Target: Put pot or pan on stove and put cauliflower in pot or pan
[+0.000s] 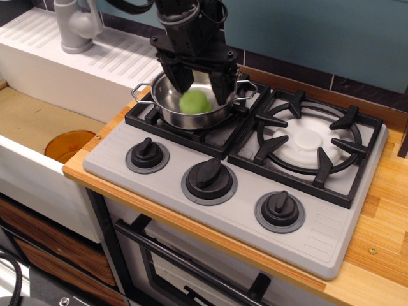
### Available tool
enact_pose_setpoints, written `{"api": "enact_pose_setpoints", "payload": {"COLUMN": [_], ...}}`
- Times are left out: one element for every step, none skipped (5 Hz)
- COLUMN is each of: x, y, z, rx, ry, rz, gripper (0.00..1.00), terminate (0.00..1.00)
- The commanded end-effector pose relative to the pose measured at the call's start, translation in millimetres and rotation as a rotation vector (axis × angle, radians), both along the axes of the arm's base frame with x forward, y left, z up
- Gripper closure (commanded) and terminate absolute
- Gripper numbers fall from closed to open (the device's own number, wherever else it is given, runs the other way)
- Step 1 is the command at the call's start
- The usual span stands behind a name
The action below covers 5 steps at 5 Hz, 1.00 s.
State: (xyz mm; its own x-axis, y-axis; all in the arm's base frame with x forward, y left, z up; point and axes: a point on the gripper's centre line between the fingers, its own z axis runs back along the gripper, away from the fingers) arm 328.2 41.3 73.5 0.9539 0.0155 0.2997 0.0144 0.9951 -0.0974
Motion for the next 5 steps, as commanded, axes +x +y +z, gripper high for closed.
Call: {"api": "enact_pose_setpoints", "payload": {"x": [5,-1,-5,-7,-7], "y": [6,8,11,12,9], "z": [36,52,65,75,78], "rx": [0.042,0.081,0.131,0.158,0.153], "ry": [-0.027,0.002,0.021,0.042,0.049], "rz": [0.002,0.01,0.023,0.031,0.036], "gripper": [0.0,0.0,0.0,0.0,0.0], "terminate": [0.0,0.0,0.0,0.0,0.0]}}
